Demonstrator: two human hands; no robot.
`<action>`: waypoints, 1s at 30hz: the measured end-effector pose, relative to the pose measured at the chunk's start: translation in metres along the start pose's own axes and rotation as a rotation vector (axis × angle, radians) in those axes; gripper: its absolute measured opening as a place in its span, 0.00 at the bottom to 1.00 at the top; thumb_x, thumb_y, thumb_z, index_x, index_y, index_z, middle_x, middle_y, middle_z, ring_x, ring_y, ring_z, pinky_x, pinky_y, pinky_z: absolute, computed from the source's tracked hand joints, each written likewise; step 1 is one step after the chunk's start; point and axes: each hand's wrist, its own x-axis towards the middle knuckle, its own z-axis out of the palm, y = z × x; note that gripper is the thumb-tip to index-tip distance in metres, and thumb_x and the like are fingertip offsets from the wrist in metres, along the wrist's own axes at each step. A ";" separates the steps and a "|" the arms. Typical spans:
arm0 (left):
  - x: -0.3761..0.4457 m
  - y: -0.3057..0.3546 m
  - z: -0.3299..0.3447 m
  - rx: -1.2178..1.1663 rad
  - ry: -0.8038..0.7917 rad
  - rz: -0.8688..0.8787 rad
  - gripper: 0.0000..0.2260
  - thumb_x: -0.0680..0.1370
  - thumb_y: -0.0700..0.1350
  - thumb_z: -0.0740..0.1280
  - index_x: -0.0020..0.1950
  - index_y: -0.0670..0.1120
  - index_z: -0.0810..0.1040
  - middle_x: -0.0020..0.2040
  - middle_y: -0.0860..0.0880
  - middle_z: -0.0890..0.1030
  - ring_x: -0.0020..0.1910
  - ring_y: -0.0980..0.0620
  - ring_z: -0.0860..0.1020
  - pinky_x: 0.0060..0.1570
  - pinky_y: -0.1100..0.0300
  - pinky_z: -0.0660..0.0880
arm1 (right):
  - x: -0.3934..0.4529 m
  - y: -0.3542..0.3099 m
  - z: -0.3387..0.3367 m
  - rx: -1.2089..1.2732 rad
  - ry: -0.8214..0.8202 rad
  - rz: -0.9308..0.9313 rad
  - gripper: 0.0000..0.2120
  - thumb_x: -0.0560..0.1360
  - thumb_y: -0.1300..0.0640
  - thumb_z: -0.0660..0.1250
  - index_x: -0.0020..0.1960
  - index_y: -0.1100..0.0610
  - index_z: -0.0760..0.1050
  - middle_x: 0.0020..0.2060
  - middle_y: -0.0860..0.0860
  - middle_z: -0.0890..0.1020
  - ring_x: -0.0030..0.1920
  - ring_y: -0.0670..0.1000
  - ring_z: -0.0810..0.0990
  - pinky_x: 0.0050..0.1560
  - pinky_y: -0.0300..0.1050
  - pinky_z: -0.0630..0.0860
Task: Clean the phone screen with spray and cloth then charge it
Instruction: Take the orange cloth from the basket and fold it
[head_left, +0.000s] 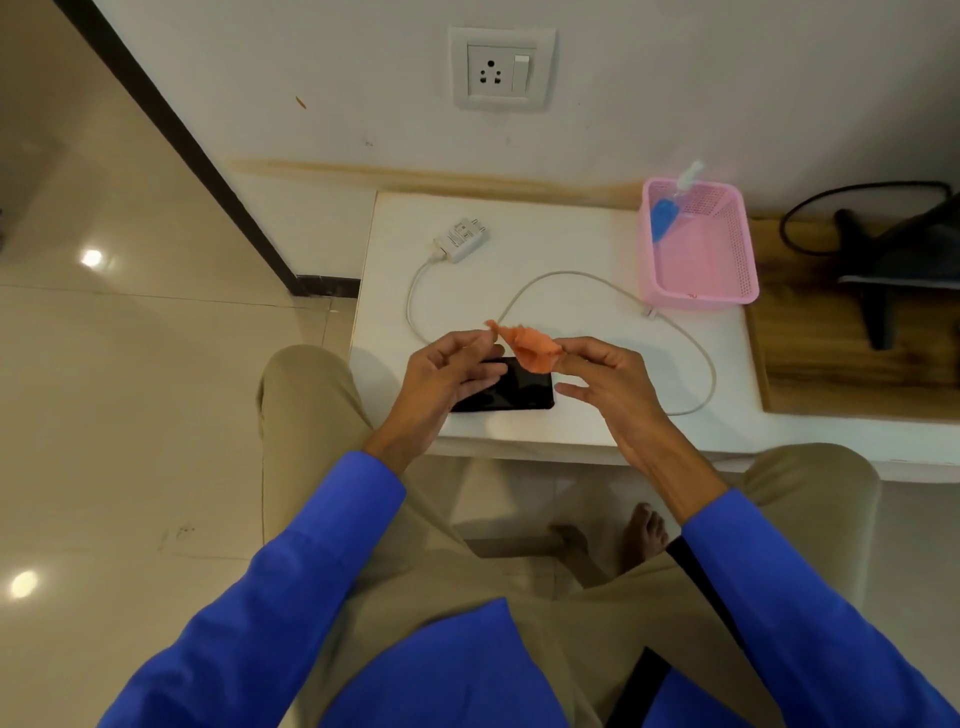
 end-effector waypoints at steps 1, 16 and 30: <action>0.001 -0.001 -0.003 -0.024 0.040 0.004 0.10 0.82 0.47 0.72 0.60 0.44 0.85 0.58 0.40 0.86 0.57 0.42 0.86 0.62 0.49 0.81 | 0.000 0.001 -0.001 0.049 0.015 0.007 0.07 0.76 0.59 0.74 0.53 0.53 0.87 0.52 0.52 0.88 0.55 0.51 0.87 0.57 0.49 0.84; -0.003 -0.002 0.008 0.186 -0.300 -0.181 0.22 0.81 0.54 0.73 0.72 0.47 0.78 0.66 0.46 0.83 0.67 0.47 0.81 0.67 0.50 0.78 | 0.005 -0.028 0.003 0.167 0.019 0.022 0.06 0.80 0.59 0.68 0.53 0.57 0.83 0.48 0.57 0.87 0.46 0.61 0.88 0.47 0.53 0.85; 0.001 0.001 0.003 -0.094 -0.173 -0.125 0.24 0.72 0.36 0.80 0.66 0.46 0.81 0.51 0.42 0.85 0.60 0.40 0.85 0.55 0.51 0.83 | 0.002 -0.011 -0.017 0.190 0.171 -0.028 0.11 0.80 0.62 0.67 0.61 0.53 0.80 0.48 0.57 0.88 0.49 0.59 0.88 0.49 0.50 0.86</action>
